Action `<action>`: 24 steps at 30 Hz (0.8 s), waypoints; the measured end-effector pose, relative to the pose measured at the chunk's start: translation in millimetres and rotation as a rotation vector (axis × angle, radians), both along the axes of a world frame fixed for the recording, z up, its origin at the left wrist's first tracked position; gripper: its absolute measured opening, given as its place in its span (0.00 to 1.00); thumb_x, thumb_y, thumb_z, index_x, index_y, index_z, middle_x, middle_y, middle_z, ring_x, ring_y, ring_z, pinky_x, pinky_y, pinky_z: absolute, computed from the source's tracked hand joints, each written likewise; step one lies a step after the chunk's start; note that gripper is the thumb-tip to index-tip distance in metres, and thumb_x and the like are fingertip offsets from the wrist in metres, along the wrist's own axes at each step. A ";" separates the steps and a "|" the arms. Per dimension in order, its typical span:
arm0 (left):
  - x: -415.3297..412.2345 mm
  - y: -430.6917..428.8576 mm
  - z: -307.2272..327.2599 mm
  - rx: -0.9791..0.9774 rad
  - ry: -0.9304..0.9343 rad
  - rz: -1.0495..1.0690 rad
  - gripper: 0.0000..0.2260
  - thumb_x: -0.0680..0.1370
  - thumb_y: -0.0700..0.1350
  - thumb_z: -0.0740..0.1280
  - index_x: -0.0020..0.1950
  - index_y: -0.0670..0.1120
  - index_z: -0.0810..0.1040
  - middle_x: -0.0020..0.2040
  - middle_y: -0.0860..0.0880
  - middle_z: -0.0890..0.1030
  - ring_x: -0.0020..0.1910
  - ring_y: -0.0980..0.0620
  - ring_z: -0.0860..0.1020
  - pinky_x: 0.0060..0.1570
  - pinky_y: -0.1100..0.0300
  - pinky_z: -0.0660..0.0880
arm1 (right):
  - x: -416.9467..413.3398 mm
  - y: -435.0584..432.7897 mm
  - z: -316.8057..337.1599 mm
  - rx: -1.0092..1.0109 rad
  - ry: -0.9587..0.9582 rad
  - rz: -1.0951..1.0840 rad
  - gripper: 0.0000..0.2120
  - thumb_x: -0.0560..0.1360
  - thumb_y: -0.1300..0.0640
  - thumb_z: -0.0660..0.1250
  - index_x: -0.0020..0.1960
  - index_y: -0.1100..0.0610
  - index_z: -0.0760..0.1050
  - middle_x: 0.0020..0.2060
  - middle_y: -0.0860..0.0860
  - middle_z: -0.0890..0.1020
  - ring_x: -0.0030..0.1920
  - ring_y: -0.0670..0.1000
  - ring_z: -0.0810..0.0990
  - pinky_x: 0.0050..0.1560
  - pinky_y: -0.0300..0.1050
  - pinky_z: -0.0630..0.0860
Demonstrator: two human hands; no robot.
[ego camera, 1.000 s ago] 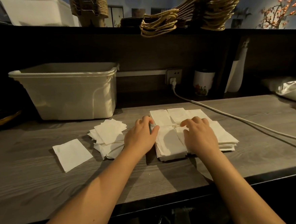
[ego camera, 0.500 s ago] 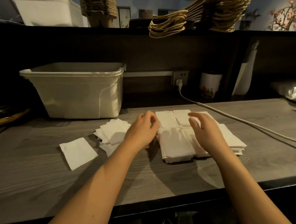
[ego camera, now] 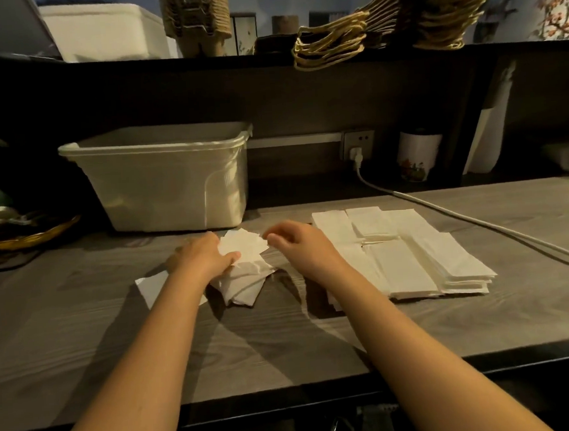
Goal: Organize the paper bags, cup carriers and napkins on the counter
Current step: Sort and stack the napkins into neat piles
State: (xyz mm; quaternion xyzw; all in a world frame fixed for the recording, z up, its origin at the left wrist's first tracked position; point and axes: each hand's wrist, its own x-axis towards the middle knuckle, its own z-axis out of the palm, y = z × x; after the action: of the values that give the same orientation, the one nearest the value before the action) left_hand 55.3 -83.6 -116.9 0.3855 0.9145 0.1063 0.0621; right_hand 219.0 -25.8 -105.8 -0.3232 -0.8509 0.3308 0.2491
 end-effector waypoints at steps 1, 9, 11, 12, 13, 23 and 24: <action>-0.4 -0.5 -1.0 0.029 -0.016 0.001 0.24 0.75 0.60 0.64 0.67 0.51 0.66 0.63 0.46 0.72 0.58 0.45 0.72 0.56 0.49 0.73 | -1.4 -0.7 -3.7 -0.006 0.016 -0.004 0.13 0.80 0.53 0.60 0.62 0.54 0.76 0.57 0.49 0.80 0.52 0.44 0.75 0.50 0.36 0.67; 0.1 -2.2 7.7 0.294 -0.185 -0.060 0.32 0.71 0.47 0.73 0.71 0.51 0.62 0.68 0.46 0.69 0.64 0.45 0.69 0.51 0.57 0.68 | 6.8 5.1 -19.8 -0.013 0.107 -0.041 0.09 0.80 0.56 0.59 0.56 0.50 0.77 0.50 0.45 0.79 0.48 0.42 0.74 0.42 0.28 0.67; -0.9 -3.2 9.1 0.347 -0.230 -0.063 0.31 0.71 0.44 0.73 0.71 0.51 0.63 0.67 0.47 0.70 0.64 0.46 0.70 0.52 0.57 0.68 | 5.3 3.7 -20.1 -0.009 0.123 -0.038 0.09 0.80 0.56 0.60 0.55 0.50 0.77 0.50 0.45 0.80 0.48 0.41 0.74 0.43 0.28 0.68; -1.7 -3.7 9.2 0.375 -0.262 -0.059 0.30 0.71 0.44 0.73 0.70 0.50 0.64 0.67 0.47 0.71 0.63 0.47 0.70 0.53 0.56 0.69 | 4.7 2.8 -20.4 0.003 0.122 -0.032 0.09 0.80 0.56 0.60 0.55 0.50 0.77 0.49 0.45 0.80 0.47 0.40 0.74 0.43 0.28 0.68; -2.8 -4.0 8.9 0.402 -0.296 -0.054 0.29 0.71 0.43 0.73 0.69 0.50 0.65 0.66 0.48 0.72 0.62 0.47 0.71 0.52 0.56 0.69 | 4.4 2.0 -20.2 0.017 0.119 -0.024 0.09 0.80 0.56 0.60 0.55 0.50 0.77 0.48 0.44 0.79 0.46 0.39 0.73 0.43 0.28 0.68; -4.0 -2.1 11.7 0.673 -0.630 -0.073 0.18 0.73 0.41 0.71 0.58 0.53 0.68 0.58 0.46 0.76 0.54 0.46 0.77 0.54 0.48 0.77 | 0.5 -1.7 -22.9 -0.096 0.085 -0.001 0.16 0.78 0.54 0.63 0.66 0.53 0.70 0.60 0.49 0.75 0.50 0.42 0.73 0.49 0.34 0.68; -3.5 -2.5 12.9 0.688 -0.658 -0.082 0.18 0.73 0.40 0.70 0.58 0.53 0.68 0.58 0.45 0.77 0.54 0.46 0.77 0.53 0.48 0.77 | -0.7 -2.9 -22.9 -0.122 0.085 -0.004 0.18 0.78 0.54 0.63 0.68 0.53 0.68 0.61 0.49 0.74 0.50 0.42 0.73 0.49 0.35 0.68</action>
State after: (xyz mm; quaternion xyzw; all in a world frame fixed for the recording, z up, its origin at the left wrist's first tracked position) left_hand 51.7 -86.1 -104.0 0.3651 0.7420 0.5168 0.2214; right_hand 218.3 -28.7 -128.7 -0.3250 -0.8174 0.3948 0.2654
